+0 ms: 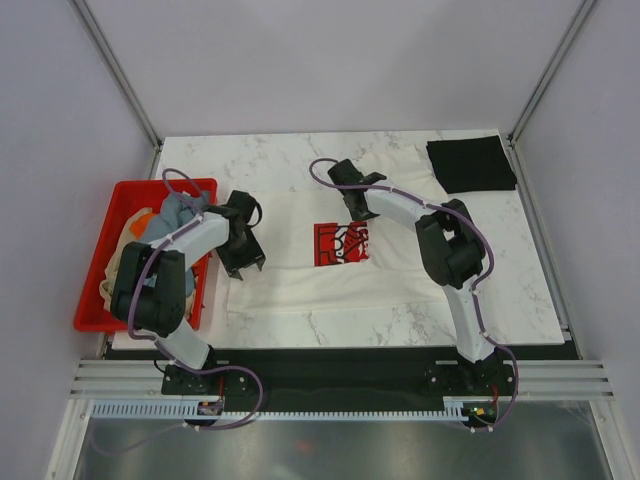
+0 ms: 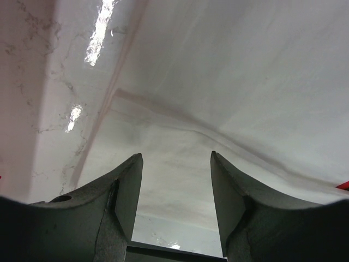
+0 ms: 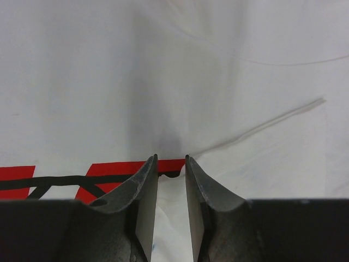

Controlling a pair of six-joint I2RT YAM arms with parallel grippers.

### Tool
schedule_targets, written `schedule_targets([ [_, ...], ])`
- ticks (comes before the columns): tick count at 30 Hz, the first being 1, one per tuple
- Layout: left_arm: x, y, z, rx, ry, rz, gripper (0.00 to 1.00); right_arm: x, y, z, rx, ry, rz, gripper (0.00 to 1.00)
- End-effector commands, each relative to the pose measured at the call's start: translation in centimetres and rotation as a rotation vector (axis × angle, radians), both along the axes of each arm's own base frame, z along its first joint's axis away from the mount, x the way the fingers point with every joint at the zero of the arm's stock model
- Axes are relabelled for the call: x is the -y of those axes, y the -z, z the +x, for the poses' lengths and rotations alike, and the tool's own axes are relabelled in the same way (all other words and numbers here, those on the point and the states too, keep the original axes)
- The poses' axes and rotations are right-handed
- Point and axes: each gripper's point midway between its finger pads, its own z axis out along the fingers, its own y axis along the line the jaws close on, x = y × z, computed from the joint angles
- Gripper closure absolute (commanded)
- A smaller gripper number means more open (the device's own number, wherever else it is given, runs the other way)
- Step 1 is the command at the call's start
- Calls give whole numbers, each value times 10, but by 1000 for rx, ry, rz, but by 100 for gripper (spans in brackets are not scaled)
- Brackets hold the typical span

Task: Fold and stack the t-shirts
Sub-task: Fold the tshirt

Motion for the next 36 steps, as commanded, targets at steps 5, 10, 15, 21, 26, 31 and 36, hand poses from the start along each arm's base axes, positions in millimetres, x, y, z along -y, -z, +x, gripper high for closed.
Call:
schedule_targets([
  [5,-9,17,-4,-31,-47,63,39,3,-3,10,22,34,-26,88],
  [10,-11,19,-3,-29,-47,71,39,7,-2,20,53,57,-47,100],
  [15,-10,15,-2,-16,-49,66,39,8,-2,27,73,80,-39,100],
  [21,7,-24,19,101,24,-29,40,-3,-45,36,120,30,47,66],
  [26,22,-75,56,252,129,-83,39,11,-90,68,149,-16,241,55],
  [31,22,-106,114,353,270,-12,40,46,-108,101,190,-25,316,48],
  [36,5,-117,173,413,251,71,43,93,-112,142,288,79,225,48],
])
